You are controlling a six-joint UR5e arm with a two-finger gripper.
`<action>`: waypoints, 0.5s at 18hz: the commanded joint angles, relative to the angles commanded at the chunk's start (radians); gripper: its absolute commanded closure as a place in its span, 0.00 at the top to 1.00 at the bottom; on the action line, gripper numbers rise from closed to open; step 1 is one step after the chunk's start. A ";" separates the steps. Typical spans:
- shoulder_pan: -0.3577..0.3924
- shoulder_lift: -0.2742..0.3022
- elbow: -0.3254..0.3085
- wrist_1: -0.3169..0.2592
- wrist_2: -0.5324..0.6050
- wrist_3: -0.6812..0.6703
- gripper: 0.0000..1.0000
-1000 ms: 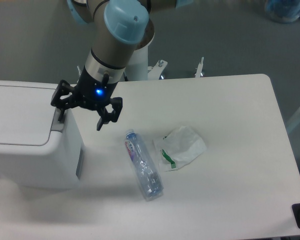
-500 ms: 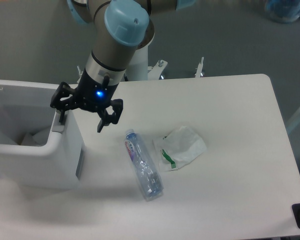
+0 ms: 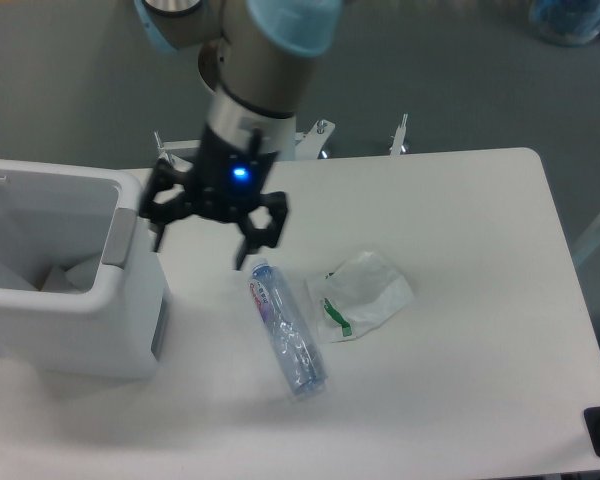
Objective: Open the trash can
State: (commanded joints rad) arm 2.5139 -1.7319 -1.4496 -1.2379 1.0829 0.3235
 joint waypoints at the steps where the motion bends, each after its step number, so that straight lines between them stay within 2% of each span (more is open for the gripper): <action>1: 0.031 0.002 -0.006 0.000 0.026 0.037 1.00; 5: 0.115 -0.017 -0.012 0.000 0.112 0.175 1.00; 9: 0.149 -0.067 -0.012 0.008 0.285 0.310 1.00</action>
State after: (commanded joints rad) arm 2.6629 -1.7993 -1.4619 -1.2303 1.3681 0.6333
